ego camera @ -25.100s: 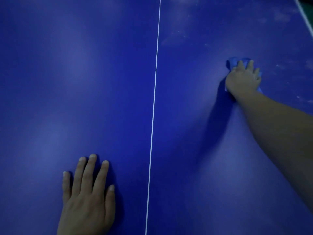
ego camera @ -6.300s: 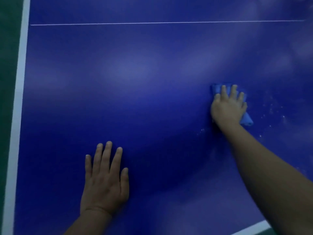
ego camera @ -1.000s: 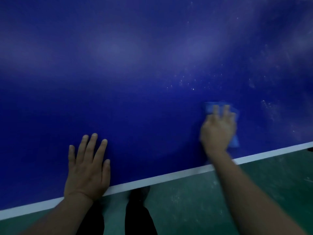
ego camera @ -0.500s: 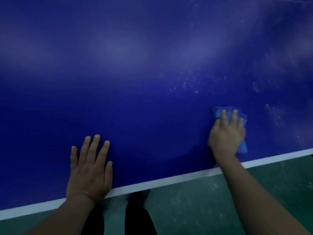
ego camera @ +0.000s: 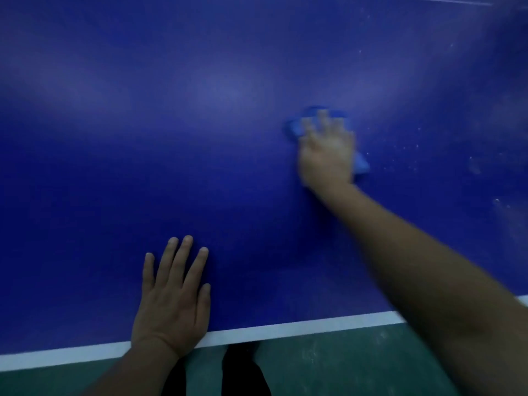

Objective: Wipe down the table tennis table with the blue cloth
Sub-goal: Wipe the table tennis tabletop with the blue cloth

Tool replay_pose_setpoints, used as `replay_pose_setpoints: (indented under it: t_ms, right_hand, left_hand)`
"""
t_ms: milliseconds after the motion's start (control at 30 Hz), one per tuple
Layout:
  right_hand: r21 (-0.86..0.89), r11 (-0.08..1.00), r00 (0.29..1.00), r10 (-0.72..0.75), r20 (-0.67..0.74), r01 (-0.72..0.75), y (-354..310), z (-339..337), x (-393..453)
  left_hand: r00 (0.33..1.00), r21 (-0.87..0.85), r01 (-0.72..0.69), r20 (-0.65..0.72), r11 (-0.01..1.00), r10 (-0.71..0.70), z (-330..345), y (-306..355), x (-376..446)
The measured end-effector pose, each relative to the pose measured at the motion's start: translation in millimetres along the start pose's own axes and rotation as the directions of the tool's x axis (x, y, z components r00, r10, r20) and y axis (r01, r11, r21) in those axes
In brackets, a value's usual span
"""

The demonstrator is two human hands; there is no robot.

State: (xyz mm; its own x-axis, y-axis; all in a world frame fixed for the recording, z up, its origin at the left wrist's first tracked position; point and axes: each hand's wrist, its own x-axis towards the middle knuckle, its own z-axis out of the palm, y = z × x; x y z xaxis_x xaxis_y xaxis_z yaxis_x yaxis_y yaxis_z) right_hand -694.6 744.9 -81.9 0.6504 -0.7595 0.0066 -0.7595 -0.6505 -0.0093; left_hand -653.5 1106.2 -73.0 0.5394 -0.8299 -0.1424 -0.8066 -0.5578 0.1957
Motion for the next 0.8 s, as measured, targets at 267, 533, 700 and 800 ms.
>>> replay_pose_setpoints:
  t_ms: [267,533,700,800]
  right_hand:
    - [0.096,0.946,0.95,0.312,-0.022,-0.308,36,-11,-18]
    - [-0.001,0.965,0.965,-0.264,0.01,0.264,35,-4,-77]
    - [0.063,0.86,0.861,0.509,-0.023,-0.507,151,-20,-58]
    - [0.081,0.918,0.919,0.391,-0.038,-0.388,91,-15,-68]
  left_hand:
    - [1.0,0.01,-0.003,0.026,1.0,0.003,-1,0,0]
    - [1.0,-0.003,0.003,0.005,1.0,-0.003,0,0,-1]
    - [1.0,0.004,-0.006,0.018,1.0,0.006,2,-1,-2]
    - [1.0,0.005,0.004,0.023,1.0,-0.004,1,-1,-2]
